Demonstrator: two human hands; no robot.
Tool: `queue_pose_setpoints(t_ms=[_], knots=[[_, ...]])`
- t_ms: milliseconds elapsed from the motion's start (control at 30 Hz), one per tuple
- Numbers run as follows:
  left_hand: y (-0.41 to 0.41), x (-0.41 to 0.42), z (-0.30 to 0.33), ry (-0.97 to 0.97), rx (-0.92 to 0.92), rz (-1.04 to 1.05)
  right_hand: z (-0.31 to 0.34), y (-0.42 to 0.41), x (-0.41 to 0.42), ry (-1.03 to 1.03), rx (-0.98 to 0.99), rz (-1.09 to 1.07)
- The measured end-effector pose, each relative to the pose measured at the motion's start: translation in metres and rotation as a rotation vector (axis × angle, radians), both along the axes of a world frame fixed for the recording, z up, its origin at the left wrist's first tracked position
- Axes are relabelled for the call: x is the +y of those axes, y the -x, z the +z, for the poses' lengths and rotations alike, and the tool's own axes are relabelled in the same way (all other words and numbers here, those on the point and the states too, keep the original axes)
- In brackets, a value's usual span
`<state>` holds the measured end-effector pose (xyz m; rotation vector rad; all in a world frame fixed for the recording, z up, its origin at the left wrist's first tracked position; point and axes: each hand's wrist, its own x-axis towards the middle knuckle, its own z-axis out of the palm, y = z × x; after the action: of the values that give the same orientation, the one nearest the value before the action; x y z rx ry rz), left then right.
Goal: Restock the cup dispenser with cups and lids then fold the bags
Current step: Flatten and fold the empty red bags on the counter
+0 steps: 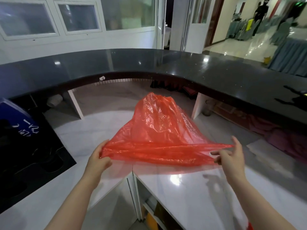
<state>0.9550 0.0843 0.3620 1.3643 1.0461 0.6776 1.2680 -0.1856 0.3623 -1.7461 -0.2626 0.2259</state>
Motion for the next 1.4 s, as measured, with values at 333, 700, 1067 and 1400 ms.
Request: queue_pose_setpoints(t_ms=[333,700,1067,1400], knots=[[0.002,0.005,0.000,0.411,-0.232,-0.001,0.022,0.037,0.049,0.460,-0.699,0.456],[0.041,0.010,-0.021,0.100,0.009,0.192,0.000,0.031,0.041,1.327,-0.531,0.529],[0.068,-0.002,-0.014,-0.076,0.288,0.089,0.026,0.048,0.116,0.398,-0.634,0.322],[0.073,0.008,-0.014,-0.121,0.440,0.112,-0.010,0.034,0.133,0.545,-0.200,0.416]])
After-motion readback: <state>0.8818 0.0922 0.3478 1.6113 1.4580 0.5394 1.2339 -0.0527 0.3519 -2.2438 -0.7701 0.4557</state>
